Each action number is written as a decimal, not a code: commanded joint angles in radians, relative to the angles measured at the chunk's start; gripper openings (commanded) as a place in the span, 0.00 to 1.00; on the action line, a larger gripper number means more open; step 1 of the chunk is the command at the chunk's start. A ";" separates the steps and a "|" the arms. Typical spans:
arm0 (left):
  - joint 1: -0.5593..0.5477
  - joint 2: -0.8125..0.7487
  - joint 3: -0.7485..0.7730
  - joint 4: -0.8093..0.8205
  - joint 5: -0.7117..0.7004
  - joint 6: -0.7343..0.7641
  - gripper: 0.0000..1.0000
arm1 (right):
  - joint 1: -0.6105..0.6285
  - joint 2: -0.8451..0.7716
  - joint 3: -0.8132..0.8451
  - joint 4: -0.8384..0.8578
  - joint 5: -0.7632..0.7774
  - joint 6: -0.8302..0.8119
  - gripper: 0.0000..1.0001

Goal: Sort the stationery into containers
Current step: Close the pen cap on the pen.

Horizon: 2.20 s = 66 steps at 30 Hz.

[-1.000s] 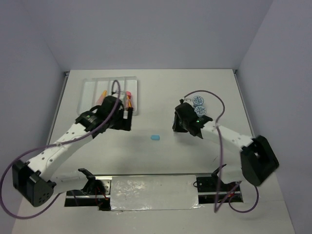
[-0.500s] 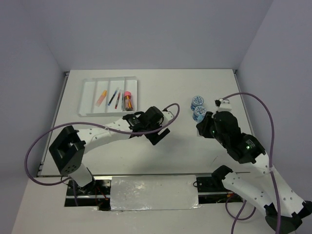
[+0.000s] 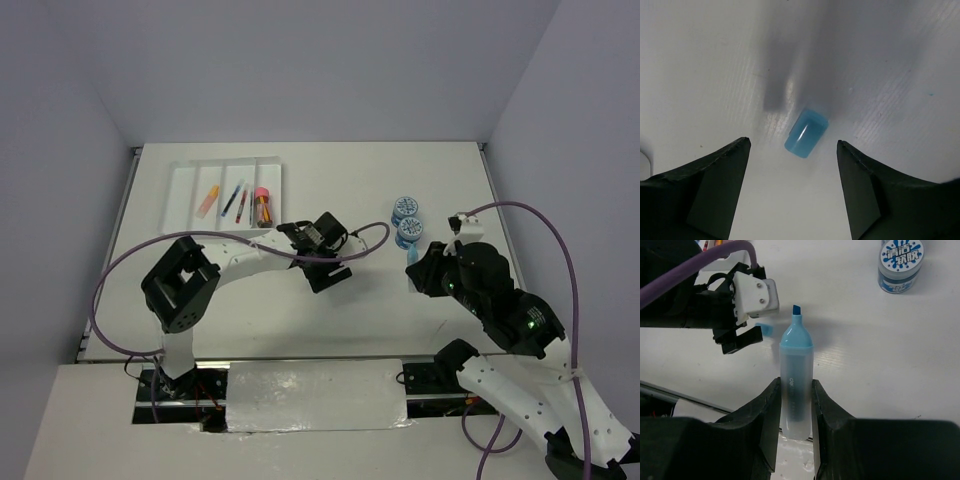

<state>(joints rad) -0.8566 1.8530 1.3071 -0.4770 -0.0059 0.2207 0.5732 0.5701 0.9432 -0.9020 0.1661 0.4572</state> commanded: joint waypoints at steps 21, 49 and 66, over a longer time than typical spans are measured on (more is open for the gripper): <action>0.033 0.106 0.072 -0.089 0.118 0.011 0.52 | -0.001 -0.019 0.078 0.025 -0.077 -0.041 0.05; 0.042 -0.785 -0.322 0.323 -0.259 -1.447 0.00 | 0.172 -0.047 -0.593 1.250 -0.708 0.293 0.00; 0.011 -1.003 -0.776 1.617 0.233 -1.397 0.00 | 0.321 0.148 -0.534 1.763 -0.809 0.486 0.00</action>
<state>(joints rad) -0.8349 0.8650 0.5415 0.8291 0.1375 -1.1824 0.8700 0.7383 0.3508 0.7792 -0.6540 0.9352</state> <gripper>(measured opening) 0.382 0.318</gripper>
